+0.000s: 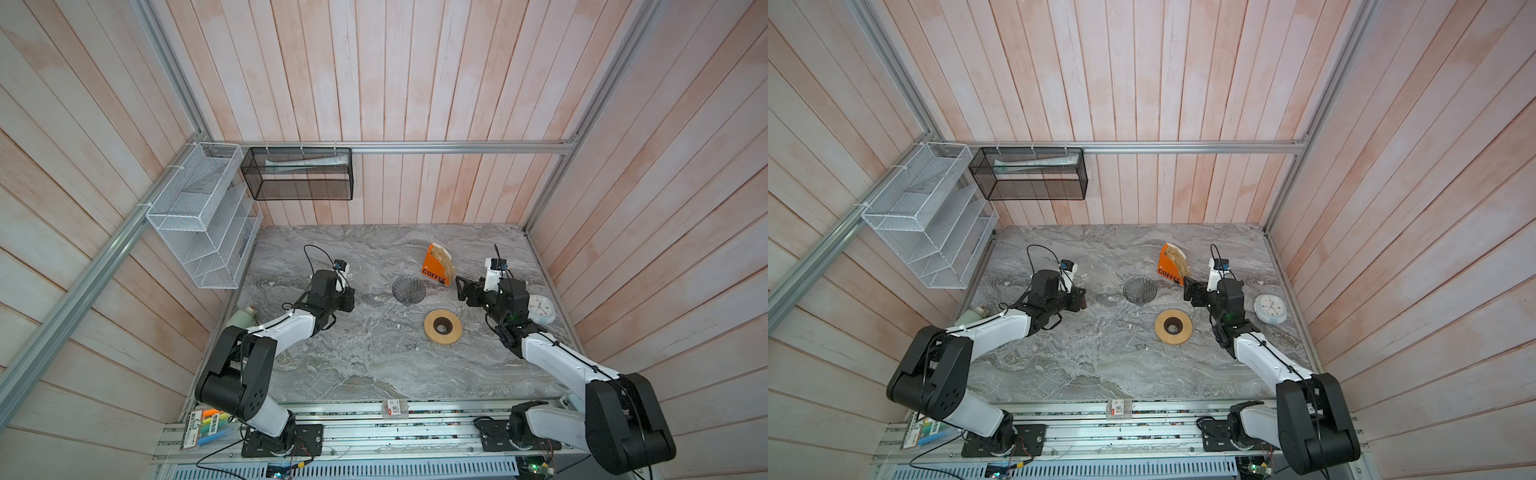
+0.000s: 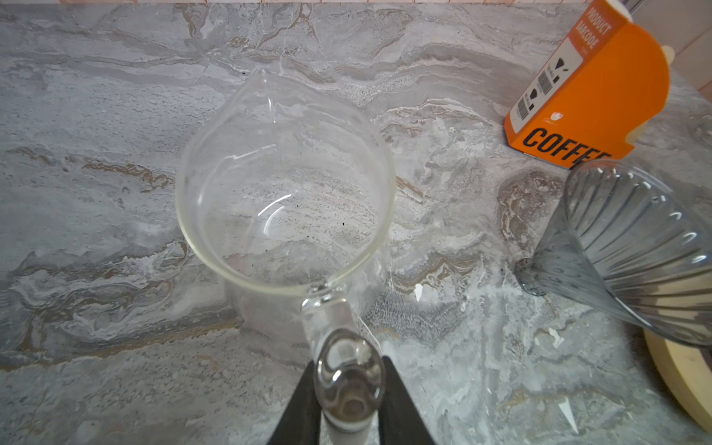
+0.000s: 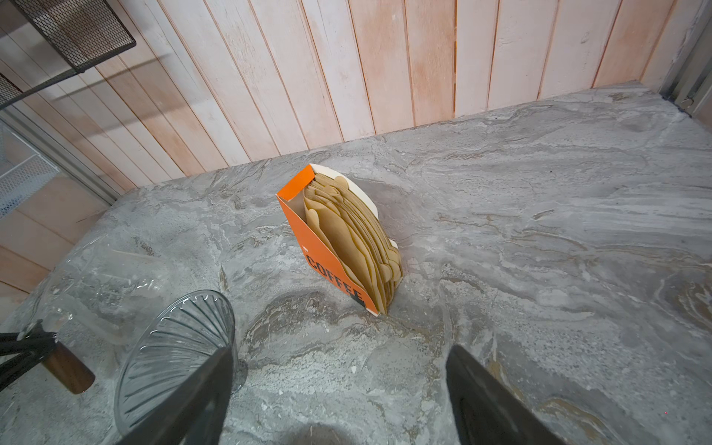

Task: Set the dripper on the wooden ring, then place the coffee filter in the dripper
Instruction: 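Close the left gripper on the carafe handle and drag it toward the robot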

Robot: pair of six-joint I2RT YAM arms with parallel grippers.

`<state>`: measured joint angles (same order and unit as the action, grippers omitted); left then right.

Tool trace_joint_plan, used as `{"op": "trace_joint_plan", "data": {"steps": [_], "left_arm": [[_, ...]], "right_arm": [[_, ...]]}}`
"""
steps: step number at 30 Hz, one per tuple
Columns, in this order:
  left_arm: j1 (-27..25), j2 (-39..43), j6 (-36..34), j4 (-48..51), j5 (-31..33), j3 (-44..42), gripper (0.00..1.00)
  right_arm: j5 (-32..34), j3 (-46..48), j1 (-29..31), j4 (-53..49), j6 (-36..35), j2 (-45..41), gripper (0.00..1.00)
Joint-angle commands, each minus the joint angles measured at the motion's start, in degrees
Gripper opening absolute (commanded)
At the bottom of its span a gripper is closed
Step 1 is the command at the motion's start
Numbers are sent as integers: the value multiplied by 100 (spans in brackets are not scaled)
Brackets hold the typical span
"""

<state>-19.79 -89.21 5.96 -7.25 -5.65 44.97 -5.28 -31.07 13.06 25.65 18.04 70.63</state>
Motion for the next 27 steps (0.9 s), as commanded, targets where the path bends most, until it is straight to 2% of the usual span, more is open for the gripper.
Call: {"op": "trace_joint_plan", "data": {"steps": [1, 8, 27], "left_arm": [[-123, 233, -121, 157, 260, 83, 27], [-241, 375, -114, 317, 432, 30, 24], [-828, 1248, 336, 990, 706, -437, 24]], "right_arm": [[-43, 30, -14, -20, 84, -141, 87], [-97, 62, -14, -33, 138, -238, 87], [-282, 93, -14, -85, 263, -380, 87]]}}
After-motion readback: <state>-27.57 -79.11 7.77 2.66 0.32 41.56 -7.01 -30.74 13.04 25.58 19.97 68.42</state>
